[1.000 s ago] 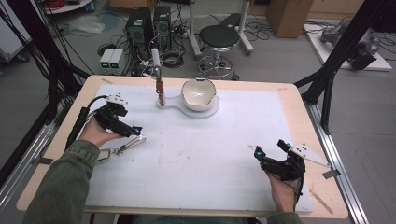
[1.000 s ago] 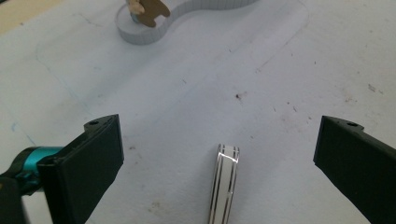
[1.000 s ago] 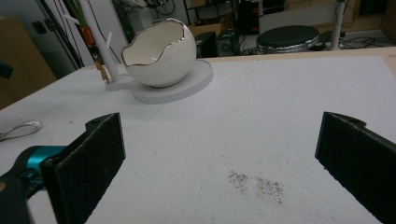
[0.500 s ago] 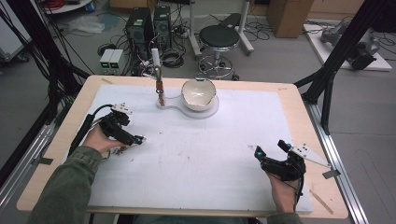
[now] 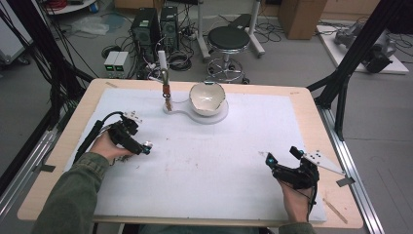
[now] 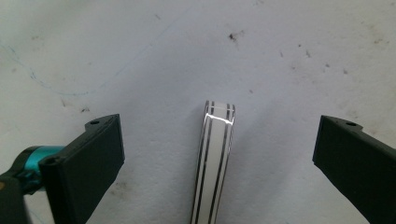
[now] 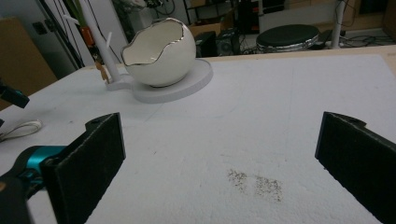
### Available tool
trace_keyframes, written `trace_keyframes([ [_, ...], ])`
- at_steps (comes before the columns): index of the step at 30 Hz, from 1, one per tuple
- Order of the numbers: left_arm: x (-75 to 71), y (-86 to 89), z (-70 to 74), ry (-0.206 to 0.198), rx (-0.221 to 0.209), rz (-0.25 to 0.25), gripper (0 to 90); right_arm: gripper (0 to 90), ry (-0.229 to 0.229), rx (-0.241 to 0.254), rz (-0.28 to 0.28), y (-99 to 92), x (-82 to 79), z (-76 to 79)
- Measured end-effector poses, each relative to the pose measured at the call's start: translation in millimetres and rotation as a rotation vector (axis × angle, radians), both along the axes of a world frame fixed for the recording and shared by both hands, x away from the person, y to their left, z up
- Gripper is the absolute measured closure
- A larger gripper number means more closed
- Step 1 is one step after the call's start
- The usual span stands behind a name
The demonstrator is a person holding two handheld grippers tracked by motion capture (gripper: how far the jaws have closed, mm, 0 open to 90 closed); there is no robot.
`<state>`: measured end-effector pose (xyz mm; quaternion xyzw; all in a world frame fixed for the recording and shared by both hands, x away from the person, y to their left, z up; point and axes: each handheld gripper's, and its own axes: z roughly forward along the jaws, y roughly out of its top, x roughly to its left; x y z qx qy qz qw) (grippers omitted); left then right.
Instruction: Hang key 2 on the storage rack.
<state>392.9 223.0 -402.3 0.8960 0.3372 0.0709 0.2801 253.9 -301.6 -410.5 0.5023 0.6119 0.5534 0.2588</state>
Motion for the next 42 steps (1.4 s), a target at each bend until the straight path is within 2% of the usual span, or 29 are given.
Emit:
trace_keyframes([
  [11,3.4,-0.6,-8.1,0.031,0.016,0.000,15.2,0.4,0.003,0.004,-0.002,-0.5,-0.6,0.1],
  [14,4.2,0.5,-10.3,0.050,0.016,0.002,23.1,0.4,0.006,0.001,-0.001,-0.8,-0.5,0.0],
  [19,4.7,-1.1,-12.6,0.046,0.046,0.005,33.0,0.4,0.007,0.002,-0.002,-0.5,0.3,-0.1],
  [22,3.7,-2.5,-13.3,0.039,0.046,0.000,44.0,0.5,0.008,0.003,-0.004,-0.3,0.1,0.0],
  [25,2.6,-3.2,-13.5,0.010,0.069,-0.015,59.7,1.1,0.013,0.001,0.002,-0.1,-0.2,0.1],
  [26,2.5,-2.6,-12.6,0.006,0.073,-0.023,69.0,1.1,0.015,0.001,0.004,0.1,-0.2,0.2],
  [27,2.5,-2.2,-11.5,-0.015,0.083,-0.022,73.2,1.1,0.015,0.002,0.002,0.2,-0.1,0.1],
  [31,1.8,2.5,-4.7,-0.063,0.081,-0.002,74.1,1.1,0.010,-0.001,0.003,-0.3,0.7,-0.2],
  [34,1.5,9.8,3.0,-0.088,0.058,0.003,74.2,1.1,0.009,0.002,-0.003,-0.5,0.5,0.0],
  [37,2.7,16.4,7.9,-0.088,0.039,0.025,74.2,1.1,0.008,0.007,-0.009,-0.3,0.0,0.8],
  [39,4.4,20.8,11.3,-0.073,0.023,0.043,74.2,1.0,0.005,0.003,-0.008,0.3,0.4,0.9],
  [42,3.5,26.3,16.8,-0.088,-0.002,0.060,74.3,1.1,0.005,0.001,-0.003,0.9,0.9,0.9],
])
